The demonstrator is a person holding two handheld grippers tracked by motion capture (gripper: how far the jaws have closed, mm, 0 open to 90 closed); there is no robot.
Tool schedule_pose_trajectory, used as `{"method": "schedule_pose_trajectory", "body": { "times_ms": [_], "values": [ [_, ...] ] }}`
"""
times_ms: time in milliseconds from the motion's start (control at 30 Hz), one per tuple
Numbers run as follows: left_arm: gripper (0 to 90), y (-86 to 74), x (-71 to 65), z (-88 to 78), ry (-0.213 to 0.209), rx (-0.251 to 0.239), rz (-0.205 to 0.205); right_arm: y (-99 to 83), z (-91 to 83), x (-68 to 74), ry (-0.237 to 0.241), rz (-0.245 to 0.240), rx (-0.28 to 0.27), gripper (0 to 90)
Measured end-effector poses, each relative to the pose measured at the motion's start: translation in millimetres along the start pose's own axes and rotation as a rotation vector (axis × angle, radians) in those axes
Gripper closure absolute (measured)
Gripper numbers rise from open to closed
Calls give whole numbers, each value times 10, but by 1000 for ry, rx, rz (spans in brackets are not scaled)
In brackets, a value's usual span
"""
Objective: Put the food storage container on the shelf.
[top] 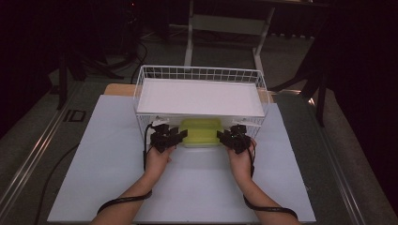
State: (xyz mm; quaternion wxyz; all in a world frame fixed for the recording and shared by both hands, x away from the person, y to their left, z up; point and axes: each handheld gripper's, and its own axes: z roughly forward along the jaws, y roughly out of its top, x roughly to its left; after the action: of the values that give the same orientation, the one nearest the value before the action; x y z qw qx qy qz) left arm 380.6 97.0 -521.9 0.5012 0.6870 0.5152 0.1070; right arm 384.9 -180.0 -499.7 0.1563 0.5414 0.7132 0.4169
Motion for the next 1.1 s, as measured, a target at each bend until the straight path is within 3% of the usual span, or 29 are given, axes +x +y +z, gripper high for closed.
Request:
{"method": "schedule_pose_trajectory", "body": {
  "times_ms": [100, 233, 333, 400, 467, 567, 733, 867, 1033, 1100],
  "values": [
    [470, 29, 1, -9, -2, -7, 26, 0, -11, 5, 5, -8, -9, 571],
    [460, 46, -44, -52, 2, -22, 15, -9, -63, 29, 12, -29, -18, 557],
    [404, 37, -60, -96, -31, -37, 2, -24, -123, 49, 25, -40, -23, 551],
    [362, 21, -61, -138, -56, -48, 14, -39, -166, 73, 36, -48, -22, 543],
    [351, -5, -48, -200, -137, -59, 48, -57, -215, 102, 50, -62, -21, 545],
    [331, -20, -67, -277, -163, -72, 72, -81, -297, 159, 56, -92, -26, 541],
    [259, -59, -99, -403, -179, -98, 81, -131, -415, 235, 91, -100, -30, 542],
    [172, -111, -147, -476, -167, -86, 135, -211, -464, 287, 122, -101, -10, 547],
    [140, -190, -204, -604, -189, -109, 167, -300, -464, 358, 123, -123, 7, 566],
    [81, -226, -236, -644, -184, -108, 192, -324, -458, 383, 116, -131, 6, 597]
  ]
}}
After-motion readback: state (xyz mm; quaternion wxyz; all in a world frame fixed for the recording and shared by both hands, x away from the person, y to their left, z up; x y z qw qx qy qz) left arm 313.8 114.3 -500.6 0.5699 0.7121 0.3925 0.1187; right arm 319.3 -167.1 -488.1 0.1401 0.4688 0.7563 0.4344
